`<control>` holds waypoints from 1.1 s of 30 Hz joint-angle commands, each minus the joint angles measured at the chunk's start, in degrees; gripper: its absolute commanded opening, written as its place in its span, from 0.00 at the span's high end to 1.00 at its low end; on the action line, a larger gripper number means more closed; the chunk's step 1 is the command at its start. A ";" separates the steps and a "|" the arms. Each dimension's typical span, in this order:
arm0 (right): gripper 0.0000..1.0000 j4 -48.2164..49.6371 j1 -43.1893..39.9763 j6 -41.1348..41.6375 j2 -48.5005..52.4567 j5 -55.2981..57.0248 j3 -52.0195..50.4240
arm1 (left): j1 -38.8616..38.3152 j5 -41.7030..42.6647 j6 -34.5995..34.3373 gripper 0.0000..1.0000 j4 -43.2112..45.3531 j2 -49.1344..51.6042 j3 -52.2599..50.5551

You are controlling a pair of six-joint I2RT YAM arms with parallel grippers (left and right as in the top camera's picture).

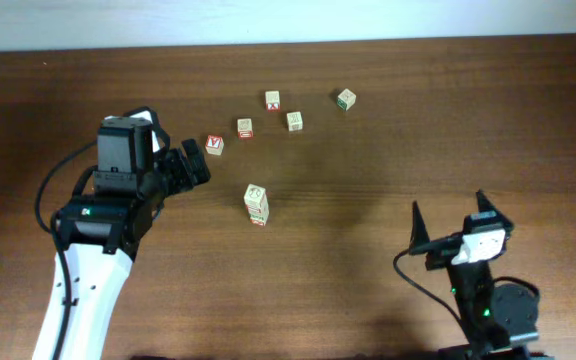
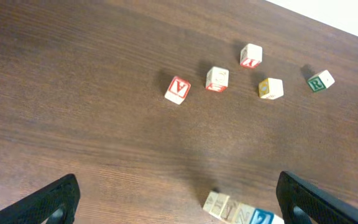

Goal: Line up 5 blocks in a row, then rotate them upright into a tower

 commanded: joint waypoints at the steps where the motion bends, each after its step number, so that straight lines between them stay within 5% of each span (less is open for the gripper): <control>1: 0.01 0.76 -0.48 -0.35 -5.40 -2.01 -5.42 | 0.09 -0.59 0.52 0.01 0.09 -0.35 0.70; 33: 0.01 -3.28 -0.37 -0.35 -11.23 -5.18 -11.34 | 0.09 -0.55 0.52 0.01 -0.26 -0.37 0.70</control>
